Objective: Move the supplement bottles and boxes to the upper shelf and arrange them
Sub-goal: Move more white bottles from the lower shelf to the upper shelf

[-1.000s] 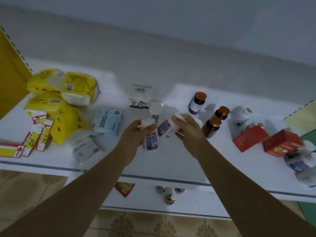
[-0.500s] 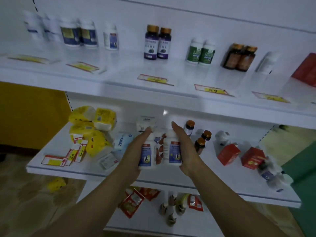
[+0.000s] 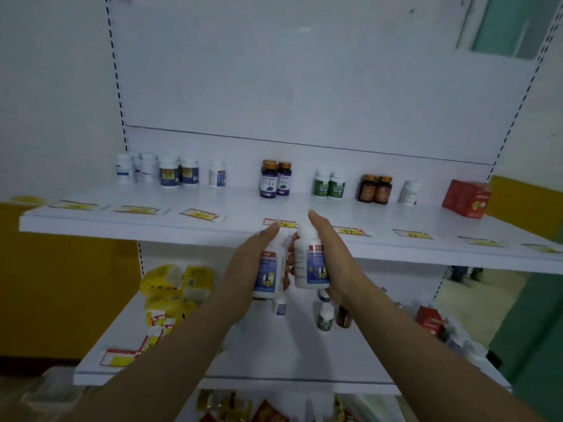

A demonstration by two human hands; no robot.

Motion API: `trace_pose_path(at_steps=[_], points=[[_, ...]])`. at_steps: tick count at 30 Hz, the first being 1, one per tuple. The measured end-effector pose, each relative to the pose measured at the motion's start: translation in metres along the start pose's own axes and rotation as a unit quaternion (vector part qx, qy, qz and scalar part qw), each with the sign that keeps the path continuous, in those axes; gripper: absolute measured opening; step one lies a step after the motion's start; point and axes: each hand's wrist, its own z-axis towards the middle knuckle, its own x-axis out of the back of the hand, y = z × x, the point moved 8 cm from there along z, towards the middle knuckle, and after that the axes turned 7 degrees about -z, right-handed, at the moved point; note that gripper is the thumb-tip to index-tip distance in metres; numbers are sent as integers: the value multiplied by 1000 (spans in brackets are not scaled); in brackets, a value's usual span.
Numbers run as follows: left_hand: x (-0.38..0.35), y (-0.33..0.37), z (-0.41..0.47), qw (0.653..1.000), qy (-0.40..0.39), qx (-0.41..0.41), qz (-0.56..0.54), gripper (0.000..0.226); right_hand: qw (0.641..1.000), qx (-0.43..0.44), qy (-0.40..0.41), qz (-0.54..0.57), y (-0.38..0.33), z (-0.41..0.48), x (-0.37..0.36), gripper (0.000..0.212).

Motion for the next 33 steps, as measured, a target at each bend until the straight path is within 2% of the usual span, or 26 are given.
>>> trace_pose_path(at_steps=[2,6,11,19,23,26,31,33], points=[[-10,24,-1,999,-15,-26,9,42,1000,28,-5,4,-27,-4,-6,38],[-25,60,7,997,-50,-58,7,30,997,80,4,2,-68,-4,-12,35],[-26,82,24,996,-51,-68,7,43,993,115,-17,0,-100,3,-20,36],[-5,108,68,993,-47,-100,51,29,991,123,-35,-24,-112,62,-36,47],[11,124,98,990,-31,-123,70,25,990,128,-53,-24,-117,105,-47,45],[24,137,122,988,-20,-133,75,24,989,126,-77,-8,-121,136,-57,40],[61,147,158,990,-29,-116,75,8,986,114,-111,-41,-116,184,-75,15],[82,149,175,989,-6,-103,102,22,988,96,-91,-77,-108,206,-82,10]])
